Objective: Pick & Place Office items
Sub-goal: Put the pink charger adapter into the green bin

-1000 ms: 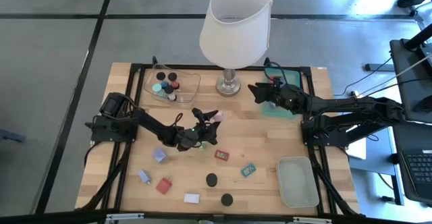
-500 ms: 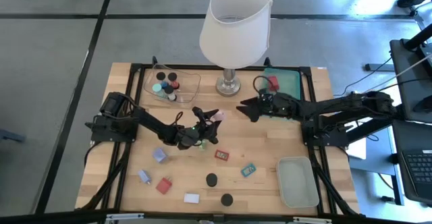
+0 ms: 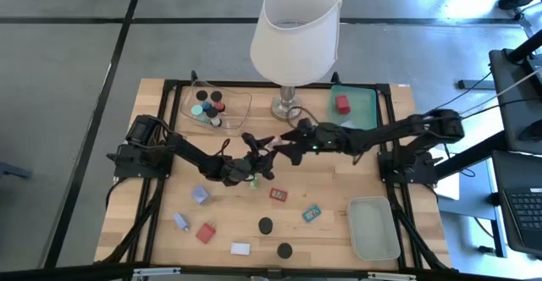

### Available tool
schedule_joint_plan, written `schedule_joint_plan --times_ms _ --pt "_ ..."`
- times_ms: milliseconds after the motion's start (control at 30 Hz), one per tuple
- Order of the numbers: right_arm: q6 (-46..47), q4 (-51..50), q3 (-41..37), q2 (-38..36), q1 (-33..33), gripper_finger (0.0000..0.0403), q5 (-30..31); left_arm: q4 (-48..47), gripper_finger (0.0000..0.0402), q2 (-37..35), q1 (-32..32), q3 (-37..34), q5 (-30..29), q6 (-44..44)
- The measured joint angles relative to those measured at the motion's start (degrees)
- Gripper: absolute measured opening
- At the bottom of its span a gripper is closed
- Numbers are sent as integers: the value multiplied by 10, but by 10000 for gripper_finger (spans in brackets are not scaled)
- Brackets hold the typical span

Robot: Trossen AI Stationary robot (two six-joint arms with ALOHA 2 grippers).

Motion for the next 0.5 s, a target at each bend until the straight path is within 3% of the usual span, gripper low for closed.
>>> schedule_joint_plan --times_ms 333,500 --pt "-25 -106 69 39 10 327 8 -11 196 0 -2 0 -30 1" --pt "-25 -129 69 39 9 302 29 -14 196 0 -2 0 -31 1"
